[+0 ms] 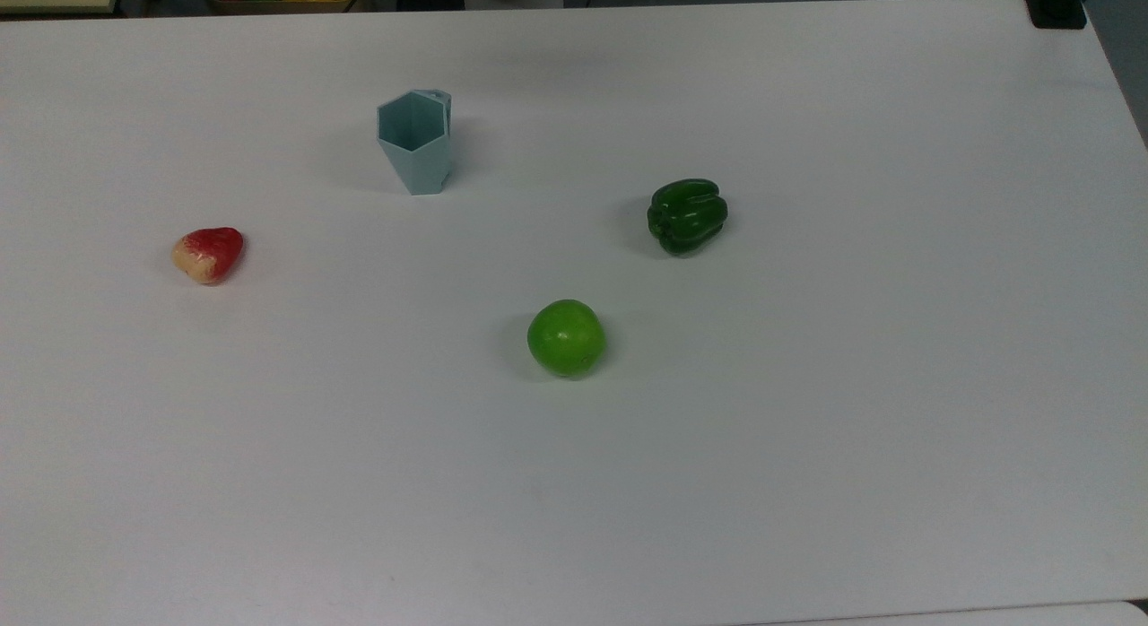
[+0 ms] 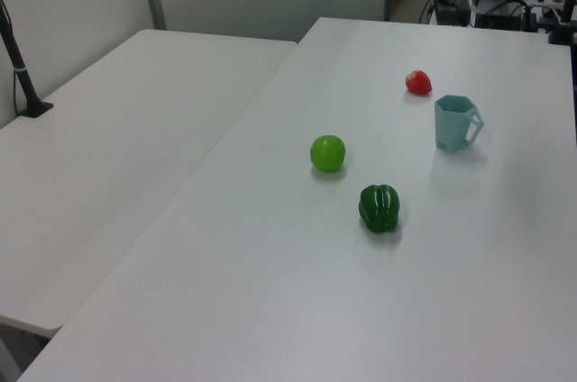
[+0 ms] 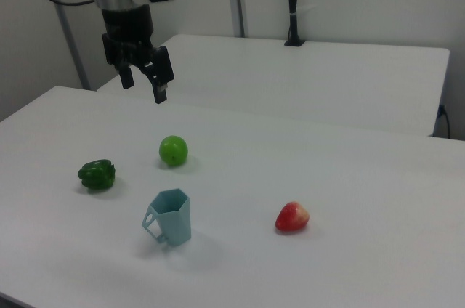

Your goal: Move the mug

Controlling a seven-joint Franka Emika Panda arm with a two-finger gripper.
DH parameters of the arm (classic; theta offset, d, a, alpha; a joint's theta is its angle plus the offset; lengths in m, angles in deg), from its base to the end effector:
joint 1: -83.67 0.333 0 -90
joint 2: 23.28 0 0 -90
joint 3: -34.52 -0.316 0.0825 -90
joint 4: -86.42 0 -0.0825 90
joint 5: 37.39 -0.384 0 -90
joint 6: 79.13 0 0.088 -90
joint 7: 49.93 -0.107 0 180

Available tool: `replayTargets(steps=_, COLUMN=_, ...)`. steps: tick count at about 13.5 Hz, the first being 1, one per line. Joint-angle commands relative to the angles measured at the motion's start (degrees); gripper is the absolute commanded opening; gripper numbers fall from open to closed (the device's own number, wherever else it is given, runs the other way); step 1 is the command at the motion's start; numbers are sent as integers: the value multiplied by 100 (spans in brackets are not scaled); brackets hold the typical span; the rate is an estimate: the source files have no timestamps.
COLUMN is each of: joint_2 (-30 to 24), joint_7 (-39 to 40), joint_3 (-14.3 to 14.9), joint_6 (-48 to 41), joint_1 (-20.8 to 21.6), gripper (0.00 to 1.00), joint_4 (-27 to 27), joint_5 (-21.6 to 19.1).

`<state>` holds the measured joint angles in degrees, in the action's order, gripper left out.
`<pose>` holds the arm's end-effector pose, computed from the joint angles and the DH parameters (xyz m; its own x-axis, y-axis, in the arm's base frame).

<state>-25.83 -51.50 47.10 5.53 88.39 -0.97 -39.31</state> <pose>0.5265 -0.0719 0.6613 0.9870 -0.1605 -0.0053 -0.1606 -0.9861 -0.0429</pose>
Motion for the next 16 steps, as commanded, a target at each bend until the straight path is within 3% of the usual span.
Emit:
replayTargets(steps=1, joint_2=-166, joint_7=-115, joint_3=17, joint_6=-55, joint_1=82, gripper=100, joint_4=-260, joint_5=-19)
replayTargets(steps=5, joint_2=-253, joint_7=-115, joint_3=26, joint_6=-19, joint_1=47, gripper=100, joint_4=-313, joint_5=-81)
replayTargets(steps=8, joint_2=-683, joint_7=-115, joint_3=8, joint_6=295, joint_1=73, gripper=100, joint_4=-873, joint_5=-72)
replayTargets(steps=12, joint_2=-922, joint_7=-124, joint_3=-1, joint_6=394, joint_1=29, gripper=100, joint_4=-1129, joint_5=-63)
replayTargets(steps=15, joint_2=-1308, joint_7=-246, joint_3=-18, joint_6=972, joint_1=82, gripper=100, joint_4=-1805, joint_5=-19)
replayTargets(steps=16, joint_2=-1318, joint_7=-473, joint_3=-157, joint_6=1148, joint_1=12, gripper=100, joint_4=-1894, joint_5=24)
